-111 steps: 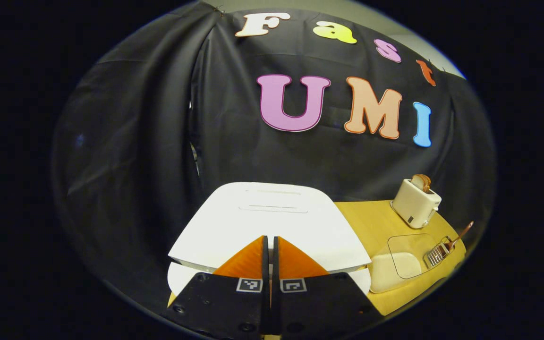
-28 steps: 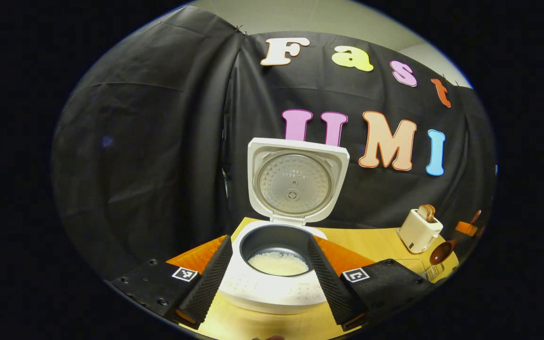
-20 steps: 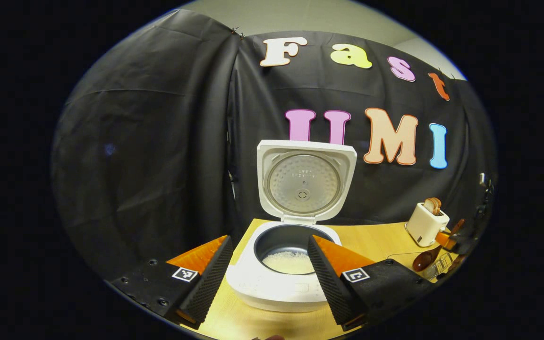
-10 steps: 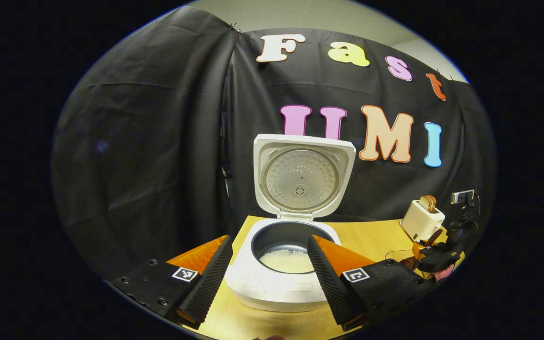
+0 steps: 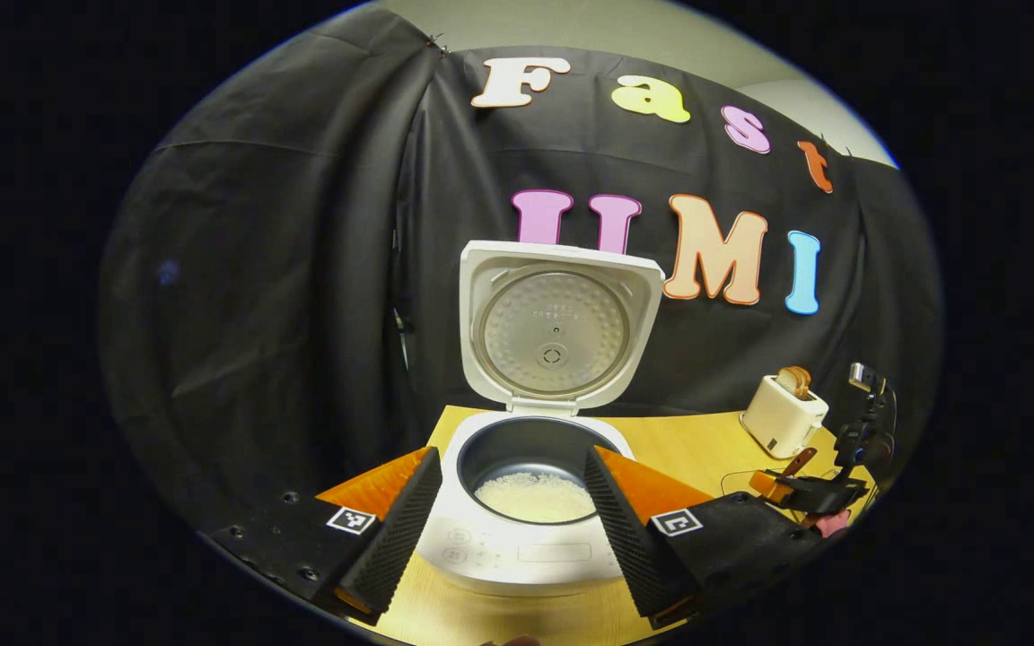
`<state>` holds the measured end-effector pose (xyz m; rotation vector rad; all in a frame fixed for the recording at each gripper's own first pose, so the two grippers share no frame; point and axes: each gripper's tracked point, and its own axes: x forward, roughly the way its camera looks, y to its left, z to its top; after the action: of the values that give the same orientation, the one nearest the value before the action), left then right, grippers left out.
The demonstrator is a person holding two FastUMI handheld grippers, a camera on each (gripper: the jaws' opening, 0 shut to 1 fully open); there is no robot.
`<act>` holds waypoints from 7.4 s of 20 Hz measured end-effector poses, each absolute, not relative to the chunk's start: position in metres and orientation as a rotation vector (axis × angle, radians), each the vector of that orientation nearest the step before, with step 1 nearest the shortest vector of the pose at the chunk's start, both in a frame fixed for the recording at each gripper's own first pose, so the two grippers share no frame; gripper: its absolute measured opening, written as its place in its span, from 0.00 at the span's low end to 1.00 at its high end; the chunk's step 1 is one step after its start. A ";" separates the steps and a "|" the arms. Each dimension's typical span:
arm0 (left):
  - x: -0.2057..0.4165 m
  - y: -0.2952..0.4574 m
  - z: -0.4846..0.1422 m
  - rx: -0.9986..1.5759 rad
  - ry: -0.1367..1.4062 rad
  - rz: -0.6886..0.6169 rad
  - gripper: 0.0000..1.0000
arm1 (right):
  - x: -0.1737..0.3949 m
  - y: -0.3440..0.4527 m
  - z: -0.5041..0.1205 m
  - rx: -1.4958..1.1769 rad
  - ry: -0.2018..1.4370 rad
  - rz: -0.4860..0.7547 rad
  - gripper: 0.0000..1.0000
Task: Close the left gripper, press the button to open the rice cooker; take a wooden spoon from the chopstick holder with the right hand, scoop a spoonful of rice and pour it into the rice cooker, then put the wooden spoon back into the chopstick holder.
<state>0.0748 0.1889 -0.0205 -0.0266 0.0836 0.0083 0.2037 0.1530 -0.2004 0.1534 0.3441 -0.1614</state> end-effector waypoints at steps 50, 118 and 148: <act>0.014 0.202 -0.039 -0.002 0.090 -0.136 0.95 | 0.212 0.393 -0.002 0.439 0.108 0.159 0.17; 0.008 0.132 -0.046 0.067 0.126 0.095 0.95 | 0.166 -0.066 -0.140 -0.267 0.294 -0.110 0.24; 0.179 0.114 0.152 -0.081 -0.118 -0.137 0.93 | 0.021 -0.060 -0.022 -0.090 0.132 -0.188 0.91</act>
<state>0.1792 0.1136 0.1522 -0.0812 -0.1178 -0.1371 0.0215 -0.0596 -0.0218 -0.0895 0.1319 -0.1877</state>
